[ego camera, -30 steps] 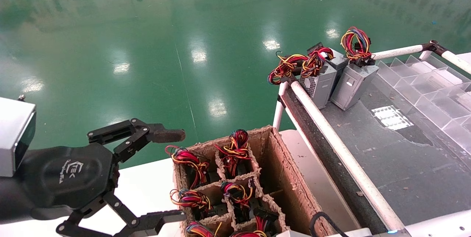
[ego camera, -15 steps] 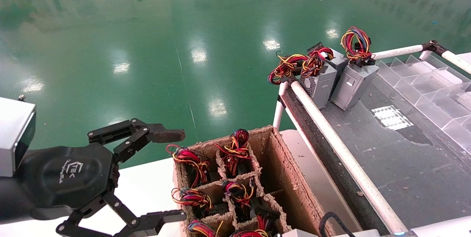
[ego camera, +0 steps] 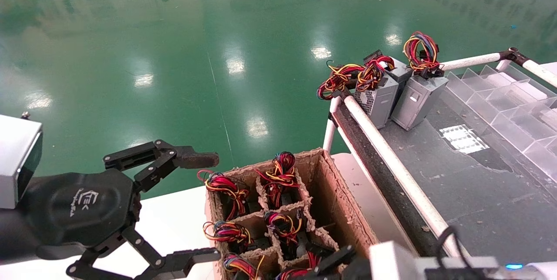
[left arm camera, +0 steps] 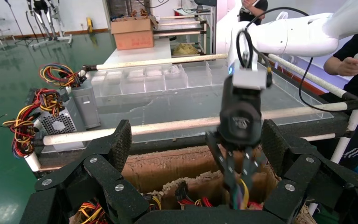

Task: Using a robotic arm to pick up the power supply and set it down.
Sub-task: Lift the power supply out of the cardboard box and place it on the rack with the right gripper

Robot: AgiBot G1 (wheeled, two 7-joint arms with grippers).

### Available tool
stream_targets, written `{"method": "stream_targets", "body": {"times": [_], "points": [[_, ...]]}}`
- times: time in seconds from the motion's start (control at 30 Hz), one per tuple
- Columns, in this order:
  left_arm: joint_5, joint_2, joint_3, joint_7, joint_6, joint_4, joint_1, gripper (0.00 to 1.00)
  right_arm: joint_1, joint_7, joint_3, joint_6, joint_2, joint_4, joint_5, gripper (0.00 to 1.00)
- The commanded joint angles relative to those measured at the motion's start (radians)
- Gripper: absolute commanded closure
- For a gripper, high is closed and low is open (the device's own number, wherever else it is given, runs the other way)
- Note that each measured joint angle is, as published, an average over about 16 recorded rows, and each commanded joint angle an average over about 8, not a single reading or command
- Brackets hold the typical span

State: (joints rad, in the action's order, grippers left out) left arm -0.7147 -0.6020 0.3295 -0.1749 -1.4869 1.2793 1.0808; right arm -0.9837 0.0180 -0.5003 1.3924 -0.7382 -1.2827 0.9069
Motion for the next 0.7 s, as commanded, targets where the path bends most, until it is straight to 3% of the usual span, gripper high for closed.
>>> {"method": "stream_targets", "body": {"times": [0.03,0.7], "points": [[0.000,0.000,0.000,0.000,0.000,0.000,0.000,0.00,0.006,0.005,0.018,-0.007,0.011,-0.001,-0.025,1.00],[0.001,0.000,0.001,0.000,0.000,0.000,0.000,0.00,-0.064,0.006,0.160,-0.017,0.088,0.052,-0.206,1.00]]}}
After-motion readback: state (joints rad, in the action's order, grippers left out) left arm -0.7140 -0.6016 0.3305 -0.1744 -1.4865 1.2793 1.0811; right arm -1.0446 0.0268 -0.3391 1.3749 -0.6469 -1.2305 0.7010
